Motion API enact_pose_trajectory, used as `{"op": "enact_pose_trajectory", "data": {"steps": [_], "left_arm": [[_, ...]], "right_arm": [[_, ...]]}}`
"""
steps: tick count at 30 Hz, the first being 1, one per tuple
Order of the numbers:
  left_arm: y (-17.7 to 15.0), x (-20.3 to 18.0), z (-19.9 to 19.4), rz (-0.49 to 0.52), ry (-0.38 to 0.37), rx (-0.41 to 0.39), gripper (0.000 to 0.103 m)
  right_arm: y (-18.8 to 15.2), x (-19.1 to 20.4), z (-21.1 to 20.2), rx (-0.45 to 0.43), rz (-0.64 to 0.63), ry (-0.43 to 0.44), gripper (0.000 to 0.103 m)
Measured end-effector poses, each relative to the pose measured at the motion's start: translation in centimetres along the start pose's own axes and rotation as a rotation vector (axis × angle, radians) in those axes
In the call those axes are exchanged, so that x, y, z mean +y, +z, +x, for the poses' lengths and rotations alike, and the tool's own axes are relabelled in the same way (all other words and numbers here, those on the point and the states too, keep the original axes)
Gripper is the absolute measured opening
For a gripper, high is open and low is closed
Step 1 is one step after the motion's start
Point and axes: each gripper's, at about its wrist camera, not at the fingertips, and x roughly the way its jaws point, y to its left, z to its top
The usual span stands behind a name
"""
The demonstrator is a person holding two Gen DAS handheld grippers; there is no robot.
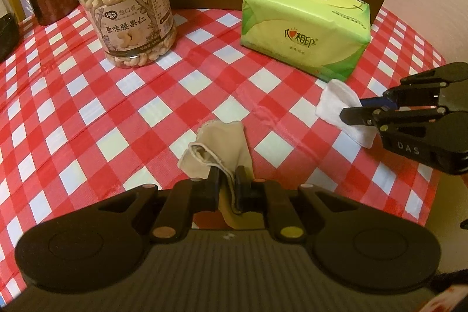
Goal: Organize soft objects
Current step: 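Close the left tool on the beige sock while the right grasps the cotton pad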
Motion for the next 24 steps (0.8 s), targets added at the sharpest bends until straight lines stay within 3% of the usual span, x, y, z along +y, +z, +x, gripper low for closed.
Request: {"op": "enact_pose_trajectory", "data": {"steps": [24], "left_arm": [[-1.3,-0.8,-1.2,0.021,0.012,-0.003,0.006]], "right_arm": [[-1.6,0.9,-2.1,0.005,0.035,0.031,0.007]]}}
